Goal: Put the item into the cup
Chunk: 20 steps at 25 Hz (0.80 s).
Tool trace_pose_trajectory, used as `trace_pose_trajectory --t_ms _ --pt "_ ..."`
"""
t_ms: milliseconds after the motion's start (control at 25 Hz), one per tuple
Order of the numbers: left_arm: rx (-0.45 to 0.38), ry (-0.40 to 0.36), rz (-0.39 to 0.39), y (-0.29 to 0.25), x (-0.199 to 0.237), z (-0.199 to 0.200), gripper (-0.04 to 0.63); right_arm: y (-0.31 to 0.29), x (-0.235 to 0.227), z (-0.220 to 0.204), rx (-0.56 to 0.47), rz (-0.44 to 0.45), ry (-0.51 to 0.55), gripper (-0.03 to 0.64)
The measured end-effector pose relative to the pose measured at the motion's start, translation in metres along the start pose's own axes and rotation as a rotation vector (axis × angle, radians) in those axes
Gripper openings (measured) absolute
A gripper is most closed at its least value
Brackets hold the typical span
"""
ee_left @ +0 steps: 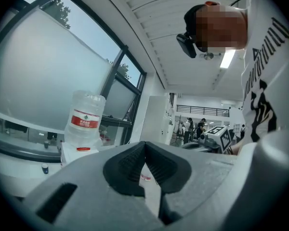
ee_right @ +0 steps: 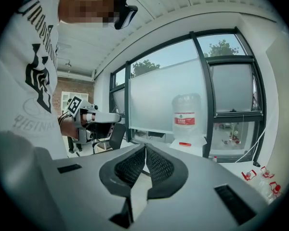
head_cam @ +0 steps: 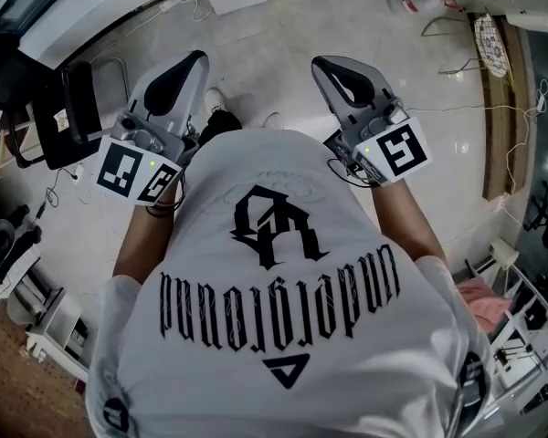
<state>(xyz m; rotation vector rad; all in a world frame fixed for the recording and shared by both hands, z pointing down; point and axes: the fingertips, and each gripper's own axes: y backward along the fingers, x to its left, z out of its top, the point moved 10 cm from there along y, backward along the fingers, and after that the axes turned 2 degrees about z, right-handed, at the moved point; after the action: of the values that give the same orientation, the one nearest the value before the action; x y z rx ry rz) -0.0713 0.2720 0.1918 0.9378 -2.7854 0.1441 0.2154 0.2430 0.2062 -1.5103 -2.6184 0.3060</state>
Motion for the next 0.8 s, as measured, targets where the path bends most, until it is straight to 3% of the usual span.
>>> trace_pose_trajectory --t_ms 360,800 --pt "0.014 0.008 0.016 0.007 -0.049 -0.023 0.014 0.044 0.008 -0.026 0.000 0.009 -0.018 0.017" --pt "0.011 0.005 0.023 0.006 -0.073 -0.028 0.014 0.067 0.006 -0.030 -0.003 0.012 -0.016 0.017"
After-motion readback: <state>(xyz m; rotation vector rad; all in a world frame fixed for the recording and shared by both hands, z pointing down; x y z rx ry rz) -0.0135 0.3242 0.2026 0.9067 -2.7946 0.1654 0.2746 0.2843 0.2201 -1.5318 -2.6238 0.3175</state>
